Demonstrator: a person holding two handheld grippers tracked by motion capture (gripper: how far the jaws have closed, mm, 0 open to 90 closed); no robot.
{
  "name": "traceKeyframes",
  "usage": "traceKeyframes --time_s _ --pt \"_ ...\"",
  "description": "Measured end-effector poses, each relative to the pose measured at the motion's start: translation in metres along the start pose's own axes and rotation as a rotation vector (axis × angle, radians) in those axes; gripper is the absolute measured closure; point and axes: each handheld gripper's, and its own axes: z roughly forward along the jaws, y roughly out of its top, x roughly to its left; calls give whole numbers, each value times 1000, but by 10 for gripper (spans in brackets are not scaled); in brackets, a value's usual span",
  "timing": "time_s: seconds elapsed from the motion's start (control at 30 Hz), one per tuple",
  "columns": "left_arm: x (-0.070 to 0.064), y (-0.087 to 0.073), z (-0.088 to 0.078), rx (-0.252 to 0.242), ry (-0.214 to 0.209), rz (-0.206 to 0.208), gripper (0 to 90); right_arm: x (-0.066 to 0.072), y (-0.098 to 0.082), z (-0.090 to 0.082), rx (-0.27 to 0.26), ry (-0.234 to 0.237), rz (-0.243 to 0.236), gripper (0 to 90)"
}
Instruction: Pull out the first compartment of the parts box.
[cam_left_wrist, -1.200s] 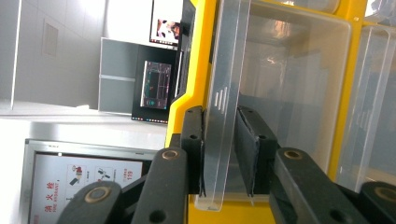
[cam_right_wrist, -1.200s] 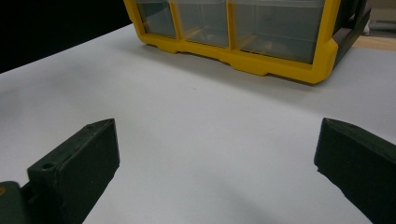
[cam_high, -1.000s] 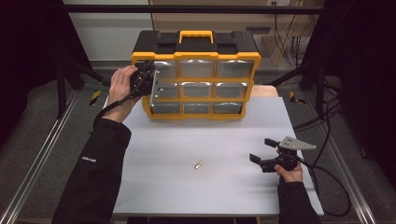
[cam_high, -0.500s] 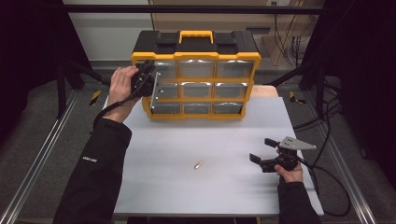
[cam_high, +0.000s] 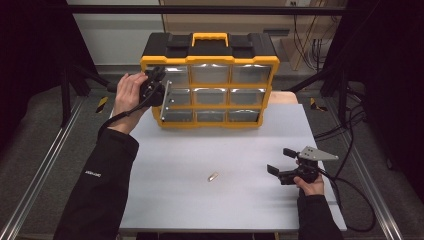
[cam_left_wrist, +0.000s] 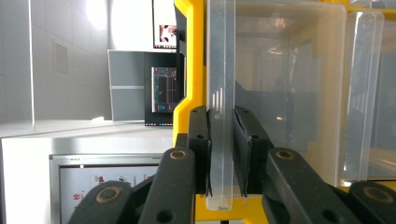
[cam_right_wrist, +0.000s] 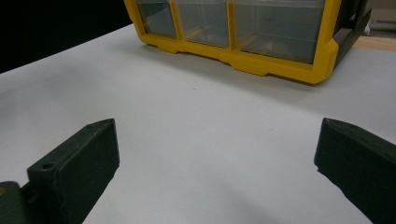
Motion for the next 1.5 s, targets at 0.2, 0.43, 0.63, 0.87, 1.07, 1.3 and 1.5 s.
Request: traceKeyframes --time_s 0.2,0.43,0.63,0.87,1.07,1.3,1.5 --pt "-1 1 -5 -3 0 0 779 0 0 0 0 1 1 7" --pt "-1 2 -8 0 2 6 779 0 0 0 1 0 -1 7" --pt "-2 2 -12 -9 6 8 780 0 0 0 -3 0 -1 7" --pt "-3 3 -16 -14 5 8 779 0 0 0 0 -1 -1 7" --pt "-5 3 -20 -13 10 7 778 0 0 0 1 -1 -1 7" --pt "-5 4 -23 -20 13 4 778 0 0 0 1 -1 0 7" --pt "-6 4 -26 -23 17 5 778 0 0 0 1 -2 0 7"
